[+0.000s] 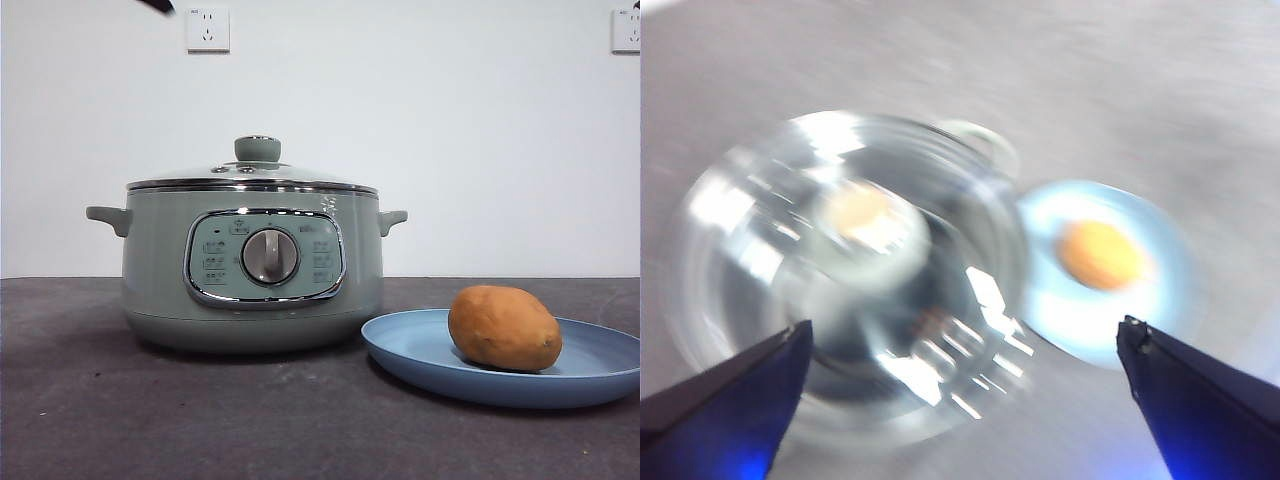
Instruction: Take the potato out from the steamer,put the potato on the plate,close the lid
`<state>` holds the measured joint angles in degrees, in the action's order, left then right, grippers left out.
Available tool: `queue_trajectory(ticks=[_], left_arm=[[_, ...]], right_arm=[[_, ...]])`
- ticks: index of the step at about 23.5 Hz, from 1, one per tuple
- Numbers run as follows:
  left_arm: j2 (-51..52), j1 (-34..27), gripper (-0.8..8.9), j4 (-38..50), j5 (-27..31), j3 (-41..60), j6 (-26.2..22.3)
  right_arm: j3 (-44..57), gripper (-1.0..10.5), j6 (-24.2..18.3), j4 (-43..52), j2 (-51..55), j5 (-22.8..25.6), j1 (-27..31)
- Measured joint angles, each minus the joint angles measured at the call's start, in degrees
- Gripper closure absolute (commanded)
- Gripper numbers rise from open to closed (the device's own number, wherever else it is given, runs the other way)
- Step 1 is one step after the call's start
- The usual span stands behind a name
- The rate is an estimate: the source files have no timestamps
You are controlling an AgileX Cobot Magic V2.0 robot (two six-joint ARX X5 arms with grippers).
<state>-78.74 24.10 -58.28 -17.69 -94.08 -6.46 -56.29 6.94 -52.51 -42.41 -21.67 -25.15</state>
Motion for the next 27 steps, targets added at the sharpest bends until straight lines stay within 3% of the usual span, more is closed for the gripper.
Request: queue_trajectory(ticks=[1, 2, 8, 27], left_arm=[[1.7, 0.1, 7.07, -2.1, -1.4, 0.0, 0.1], [3.4, 0.4, 8.31, -4.3, -2.9, 0.0, 0.1], [7.6, 0.9, 8.17, -7.3, -3.5, 0.0, 0.2], [7.6, 0.9, 8.17, -7.3, -3.5, 0.0, 1.6]], right_arm=[[0.0, 7.3, 0.2, -1.0, 0.0, -1.2, 0.0], [0.0, 9.4, 0.2, -2.0, 0.0, -2.0, 0.0], [0.0, 9.5, 0.3, -3.3, 0.0, -2.2, 0.0], [0.0, 9.5, 0.4, -3.2, 0.0, -2.1, 0.0]])
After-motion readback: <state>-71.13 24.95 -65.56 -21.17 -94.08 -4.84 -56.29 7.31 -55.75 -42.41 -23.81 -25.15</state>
